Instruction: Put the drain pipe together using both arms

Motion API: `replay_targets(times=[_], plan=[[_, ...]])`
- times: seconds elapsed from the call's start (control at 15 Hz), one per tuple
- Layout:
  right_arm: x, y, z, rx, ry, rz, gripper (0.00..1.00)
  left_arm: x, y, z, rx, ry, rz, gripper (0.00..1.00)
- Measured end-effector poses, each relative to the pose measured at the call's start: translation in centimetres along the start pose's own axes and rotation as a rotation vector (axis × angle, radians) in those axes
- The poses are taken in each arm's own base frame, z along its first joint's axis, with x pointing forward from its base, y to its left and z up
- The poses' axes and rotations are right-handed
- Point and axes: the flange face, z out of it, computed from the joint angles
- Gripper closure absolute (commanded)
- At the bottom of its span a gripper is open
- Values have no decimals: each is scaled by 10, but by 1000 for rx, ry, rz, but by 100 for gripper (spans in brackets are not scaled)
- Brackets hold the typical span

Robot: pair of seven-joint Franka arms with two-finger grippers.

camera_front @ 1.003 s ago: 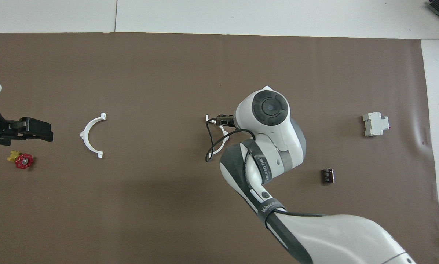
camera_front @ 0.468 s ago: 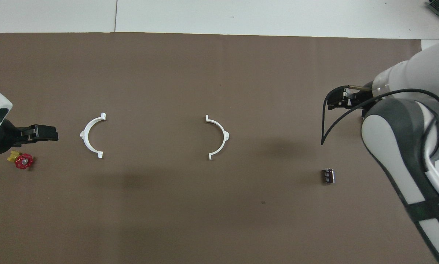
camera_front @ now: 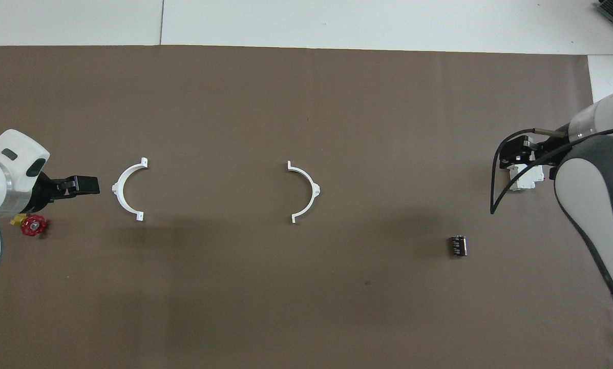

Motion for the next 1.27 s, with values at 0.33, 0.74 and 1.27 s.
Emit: replay_targets(times=[0.33, 0.74, 1.27], plan=[[-1, 61, -12, 11, 8, -57, 0, 0, -1, 54, -3, 29, -2, 0], [-24, 39, -107, -16, 8, -111, 0, -10, -3, 110, -3, 28, -3, 0], [-26, 37, -99, -72, -36, -203, 0, -6, -2, 133, -7, 49, -24, 0]])
